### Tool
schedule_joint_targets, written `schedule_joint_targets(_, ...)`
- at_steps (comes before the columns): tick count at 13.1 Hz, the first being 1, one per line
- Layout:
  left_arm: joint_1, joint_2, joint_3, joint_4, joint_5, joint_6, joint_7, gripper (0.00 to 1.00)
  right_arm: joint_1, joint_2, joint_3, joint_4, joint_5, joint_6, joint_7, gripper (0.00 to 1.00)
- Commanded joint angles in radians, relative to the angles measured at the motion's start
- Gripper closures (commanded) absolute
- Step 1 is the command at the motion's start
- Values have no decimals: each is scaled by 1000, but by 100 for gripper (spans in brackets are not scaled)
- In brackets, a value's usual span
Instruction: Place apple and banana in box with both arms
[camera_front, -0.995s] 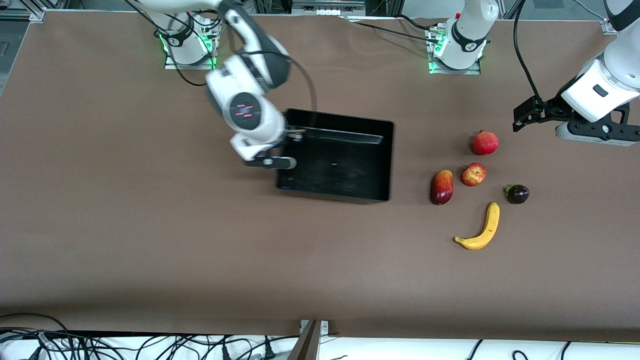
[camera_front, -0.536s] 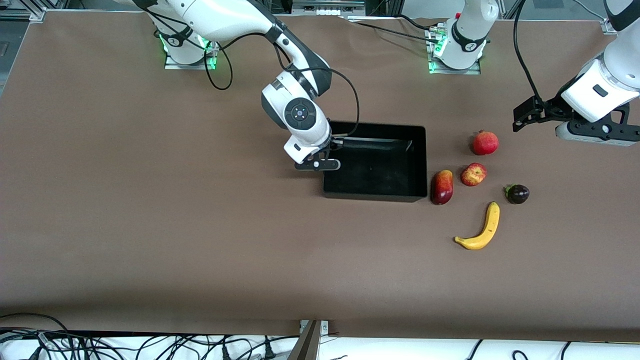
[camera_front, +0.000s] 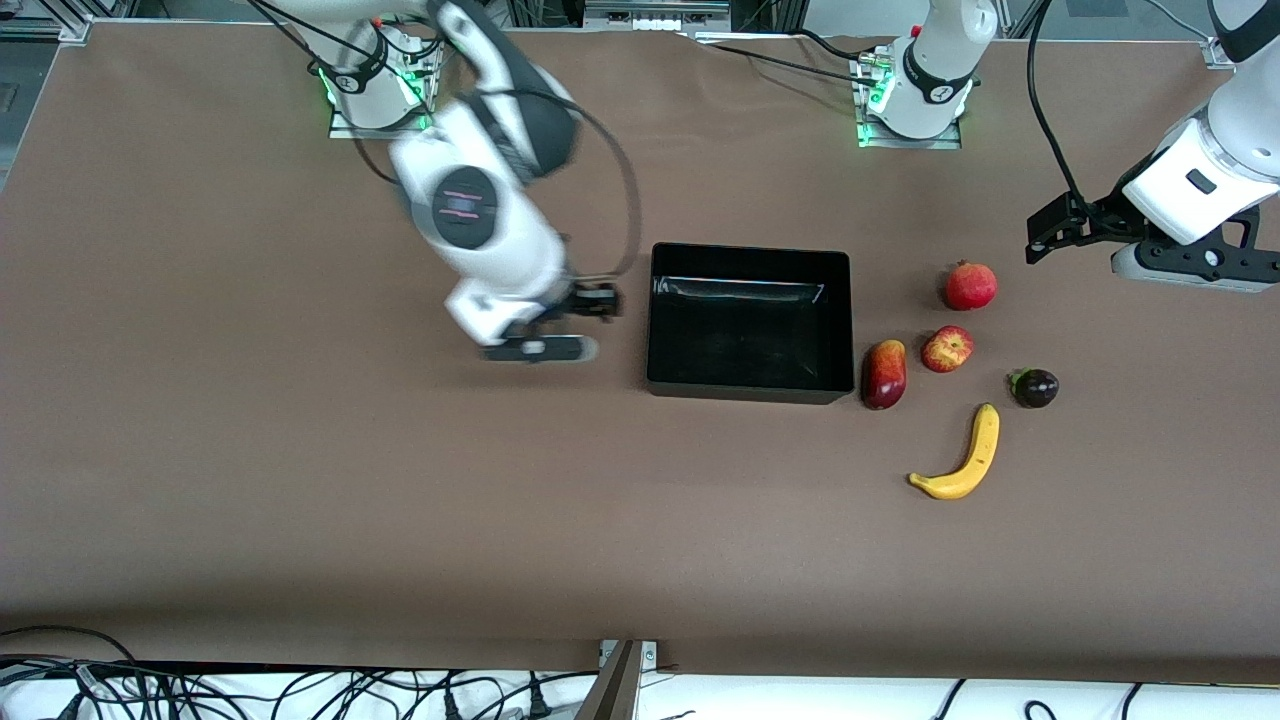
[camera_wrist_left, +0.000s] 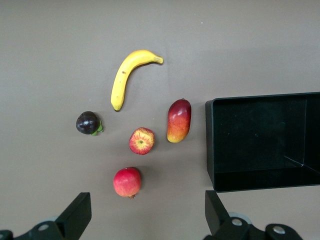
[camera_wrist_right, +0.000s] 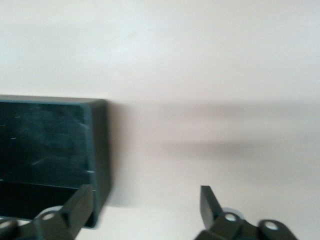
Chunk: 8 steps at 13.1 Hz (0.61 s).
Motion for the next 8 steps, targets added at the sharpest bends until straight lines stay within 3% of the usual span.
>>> schedule_joint_targets(1,-2,13,0,25,27,-6,-2,0,-1,-80,-141,-30,0,-153,-80,0)
schedule_joint_targets(3,-2,15,0,23,44,-9,1,0,-13,-109,-218,-30,-20,-245,-161,0)
schedule_joint_targets(4,-5,15,-3,23,75,-14,3,0,-35,-140,-227,-38,-94,-252,-196,0)
schedule_joint_targets(6,-18,28,-6,23,139,-15,1,0,-116,-180,-189,-47,-228,-217,-273,0)
schedule_joint_targets(8,-19,32,-17,23,142,-29,-4,0,-250,-267,-96,-111,-232,-160,-286,0)
